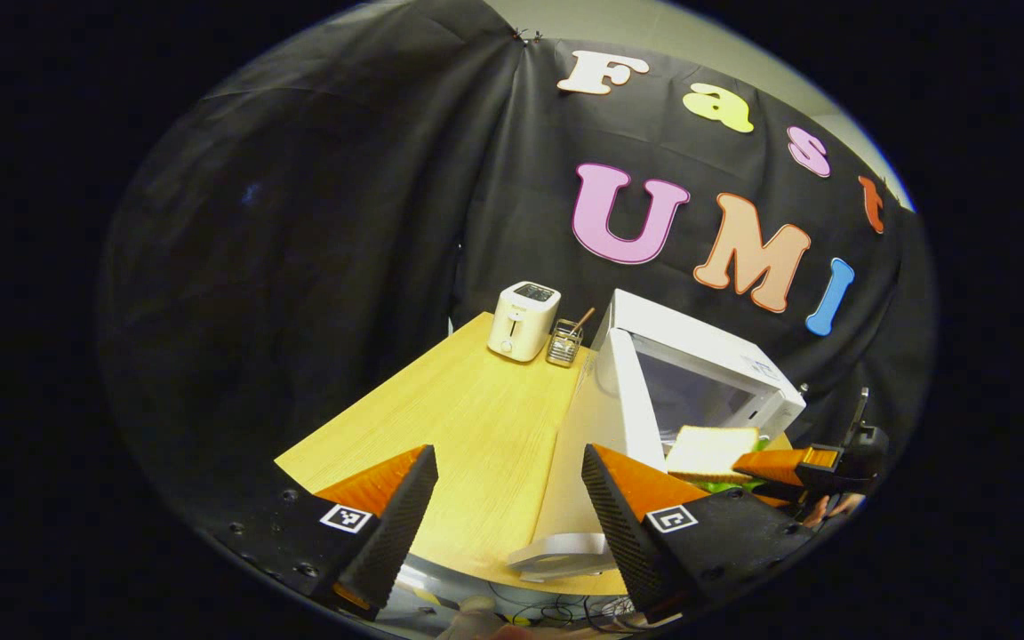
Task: Open the microwave oven with the left hand, put the food in, and close the microwave oven.
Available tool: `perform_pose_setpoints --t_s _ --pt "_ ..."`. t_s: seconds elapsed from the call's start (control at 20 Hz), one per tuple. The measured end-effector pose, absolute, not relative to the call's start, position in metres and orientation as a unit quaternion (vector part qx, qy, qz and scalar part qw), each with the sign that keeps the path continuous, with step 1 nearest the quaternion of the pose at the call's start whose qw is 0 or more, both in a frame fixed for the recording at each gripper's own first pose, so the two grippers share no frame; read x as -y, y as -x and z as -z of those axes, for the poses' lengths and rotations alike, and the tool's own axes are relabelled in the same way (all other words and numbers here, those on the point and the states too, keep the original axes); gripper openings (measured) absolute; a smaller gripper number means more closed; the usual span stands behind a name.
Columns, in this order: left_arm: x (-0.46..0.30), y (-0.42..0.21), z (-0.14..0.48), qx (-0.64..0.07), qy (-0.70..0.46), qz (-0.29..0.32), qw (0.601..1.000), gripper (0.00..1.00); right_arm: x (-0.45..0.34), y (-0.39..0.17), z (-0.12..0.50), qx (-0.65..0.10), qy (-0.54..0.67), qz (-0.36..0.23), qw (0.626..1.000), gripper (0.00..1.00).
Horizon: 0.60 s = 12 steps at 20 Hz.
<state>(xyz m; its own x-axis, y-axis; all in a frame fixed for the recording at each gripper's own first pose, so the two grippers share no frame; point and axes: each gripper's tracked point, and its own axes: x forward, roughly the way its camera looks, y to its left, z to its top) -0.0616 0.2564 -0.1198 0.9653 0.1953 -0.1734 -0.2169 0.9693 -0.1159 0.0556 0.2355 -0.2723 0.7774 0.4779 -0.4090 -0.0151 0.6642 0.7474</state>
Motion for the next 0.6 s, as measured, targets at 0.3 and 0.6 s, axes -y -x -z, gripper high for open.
perform_pose_setpoints --t_s 0.3,0.6 --pt "-0.279 0.059 0.121 -0.086 0.046 -0.108 0.989 0.96 -0.268 -0.108 0.279 -0.251 -0.412 -0.13 0.866 0.36" --pt "-0.27 0.047 0.122 -0.089 0.049 -0.086 0.991 0.96 -0.261 -0.174 0.282 -0.207 -0.415 -0.08 0.883 0.36"
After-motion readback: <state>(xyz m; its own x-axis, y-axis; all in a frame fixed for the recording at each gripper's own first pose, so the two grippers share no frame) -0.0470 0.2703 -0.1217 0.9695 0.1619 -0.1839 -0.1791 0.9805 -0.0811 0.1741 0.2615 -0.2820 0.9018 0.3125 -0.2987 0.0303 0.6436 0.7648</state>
